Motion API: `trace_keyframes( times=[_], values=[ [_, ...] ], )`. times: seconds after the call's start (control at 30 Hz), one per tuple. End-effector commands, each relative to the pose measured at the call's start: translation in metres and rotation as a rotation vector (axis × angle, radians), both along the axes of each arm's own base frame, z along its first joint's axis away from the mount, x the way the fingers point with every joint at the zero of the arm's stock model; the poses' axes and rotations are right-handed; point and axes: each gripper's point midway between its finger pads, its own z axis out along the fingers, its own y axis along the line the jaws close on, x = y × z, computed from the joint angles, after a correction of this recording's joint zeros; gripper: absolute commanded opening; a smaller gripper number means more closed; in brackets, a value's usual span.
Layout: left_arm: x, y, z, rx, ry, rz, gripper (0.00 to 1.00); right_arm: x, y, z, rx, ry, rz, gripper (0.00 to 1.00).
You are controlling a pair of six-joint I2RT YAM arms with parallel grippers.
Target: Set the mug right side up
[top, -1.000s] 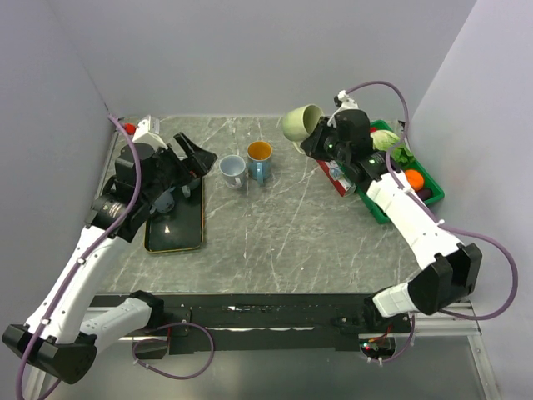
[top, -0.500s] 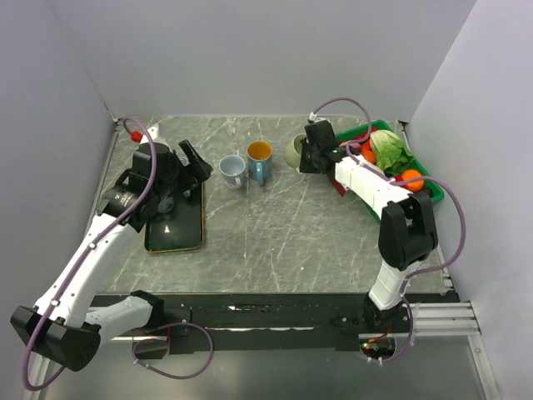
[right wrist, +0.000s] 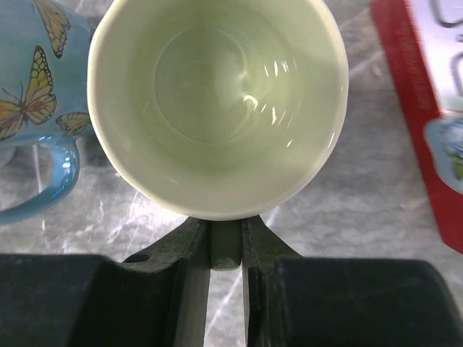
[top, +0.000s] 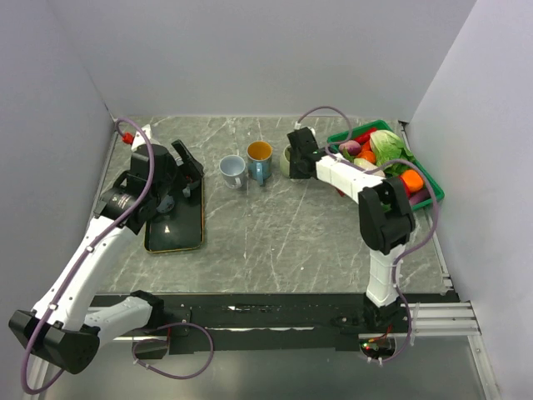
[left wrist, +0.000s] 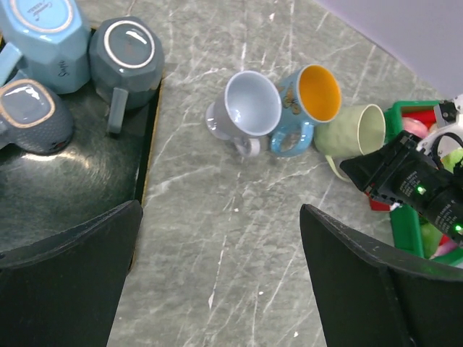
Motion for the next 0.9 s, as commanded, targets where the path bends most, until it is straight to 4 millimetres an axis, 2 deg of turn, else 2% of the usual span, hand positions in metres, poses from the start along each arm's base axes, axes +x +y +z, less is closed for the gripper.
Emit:
trace_keyframes(
  times=[0.0, 0.27, 0.33, 0.4, 0.47, 0.6, 0.63, 0.7, 0.73, 0.87],
  values=[
    [0.003, 0.009, 0.006, 0.042, -0.007, 0.032, 0.96, 0.032, 0.023, 0.037, -0.005, -0.157, -0.021, 0.00],
    [0.002, 0.019, -0.006, 0.094, 0.039, 0.073, 0.96, 0.036, 0.019, 0.015, -0.090, -0.090, -0.074, 0.00],
    [0.002, 0.022, -0.009, 0.104, 0.048, 0.087, 0.96, 0.035, 0.021, 0.013, -0.085, -0.077, -0.072, 0.14],
    [0.002, 0.024, -0.010, 0.115, 0.050, 0.094, 0.96, 0.032, 0.020, 0.015, -0.085, -0.066, -0.078, 0.34],
    [0.002, 0.025, -0.013, 0.124, 0.059, 0.096, 0.96, 0.030, 0.023, 0.021, -0.064, -0.071, -0.063, 0.47],
    [0.004, 0.027, -0.018, 0.143, 0.076, 0.104, 0.96, 0.026, 0.024, 0.032, -0.053, -0.053, -0.059, 0.59],
    [0.004, 0.028, -0.017, 0.146, 0.075, 0.109, 0.96, 0.028, 0.026, 0.043, -0.039, -0.061, -0.067, 0.61],
    [0.004, 0.030, -0.023, 0.159, 0.092, 0.115, 0.96, 0.023, 0.023, 0.049, -0.037, -0.042, -0.072, 0.66],
    [0.004, 0.031, -0.026, 0.167, 0.101, 0.125, 0.96, 0.022, 0.024, 0.060, -0.024, -0.053, -0.075, 0.68],
    [0.002, 0.050, -0.048, 0.236, 0.157, 0.190, 0.96, 0.008, 0.018, 0.086, 0.019, -0.055, -0.067, 0.78]
  ],
)
